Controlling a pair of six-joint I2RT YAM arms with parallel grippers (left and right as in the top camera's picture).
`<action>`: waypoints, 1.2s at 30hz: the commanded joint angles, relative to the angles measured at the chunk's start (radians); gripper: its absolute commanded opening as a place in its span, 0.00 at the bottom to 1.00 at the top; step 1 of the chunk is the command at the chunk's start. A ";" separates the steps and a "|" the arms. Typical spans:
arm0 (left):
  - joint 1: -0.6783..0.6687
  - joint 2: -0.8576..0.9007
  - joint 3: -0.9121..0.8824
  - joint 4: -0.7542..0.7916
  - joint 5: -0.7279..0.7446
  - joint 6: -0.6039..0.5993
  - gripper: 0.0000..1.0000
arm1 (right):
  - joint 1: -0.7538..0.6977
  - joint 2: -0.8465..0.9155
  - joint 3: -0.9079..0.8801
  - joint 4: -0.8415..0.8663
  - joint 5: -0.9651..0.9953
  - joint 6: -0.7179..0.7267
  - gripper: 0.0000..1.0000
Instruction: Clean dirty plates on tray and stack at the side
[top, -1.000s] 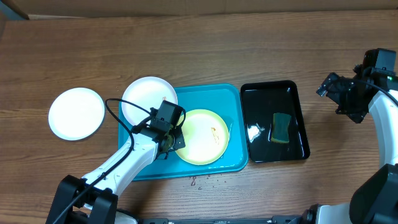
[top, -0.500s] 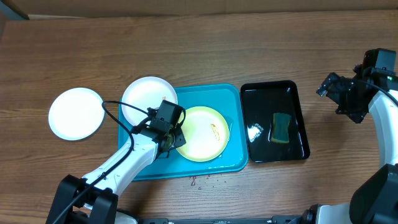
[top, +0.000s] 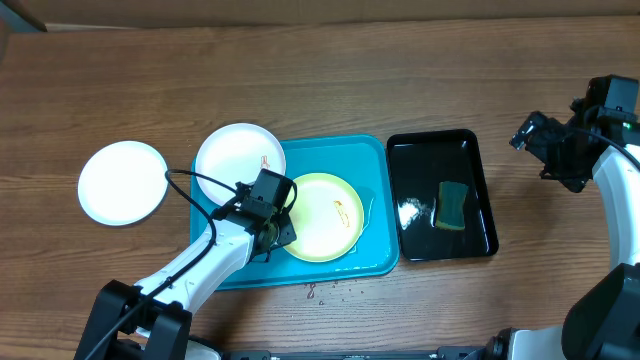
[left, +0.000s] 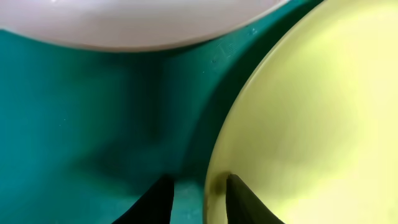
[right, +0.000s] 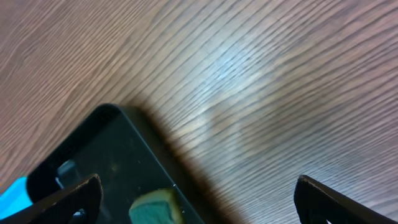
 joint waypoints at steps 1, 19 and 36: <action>0.003 0.013 -0.014 0.012 0.009 -0.006 0.29 | -0.002 -0.016 0.023 -0.031 -0.130 -0.039 0.98; 0.003 0.013 -0.016 0.042 0.009 -0.003 0.31 | 0.486 -0.012 -0.195 -0.098 0.261 0.003 0.86; 0.003 0.013 -0.016 0.042 0.009 -0.003 0.30 | 0.489 -0.012 -0.517 0.330 0.176 0.002 0.72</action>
